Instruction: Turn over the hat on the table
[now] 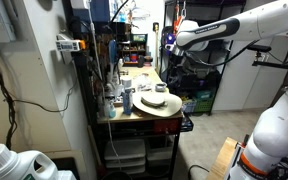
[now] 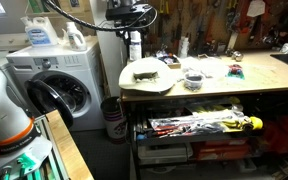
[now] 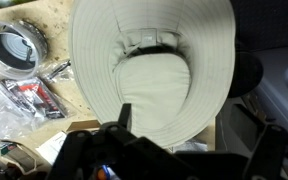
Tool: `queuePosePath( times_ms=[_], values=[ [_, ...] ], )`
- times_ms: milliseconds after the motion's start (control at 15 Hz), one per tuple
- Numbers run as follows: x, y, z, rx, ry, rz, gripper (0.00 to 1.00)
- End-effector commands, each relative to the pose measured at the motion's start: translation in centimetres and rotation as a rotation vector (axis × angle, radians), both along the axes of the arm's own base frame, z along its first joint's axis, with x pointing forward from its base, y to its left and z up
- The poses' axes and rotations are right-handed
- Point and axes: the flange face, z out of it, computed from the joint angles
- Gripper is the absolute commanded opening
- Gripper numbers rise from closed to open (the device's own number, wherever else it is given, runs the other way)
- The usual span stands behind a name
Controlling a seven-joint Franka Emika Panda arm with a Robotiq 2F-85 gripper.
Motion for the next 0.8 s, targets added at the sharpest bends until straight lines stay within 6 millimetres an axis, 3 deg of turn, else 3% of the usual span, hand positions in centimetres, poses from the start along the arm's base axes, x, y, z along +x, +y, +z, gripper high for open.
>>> queuePosePath(
  times_ms=[0,267,333,733],
  values=[
    [-1.6,0.1,2.4,-0.008,0.022,-0.047,1.0],
    [-2.9,0.1,4.9,-0.024,0.042,-0.087,1.0],
    [-1.9,0.1,4.0,0.0,0.014,-0.065,1.0],
    [-2.5,0.1,4.9,-0.008,0.022,-0.074,1.0]
  ],
)
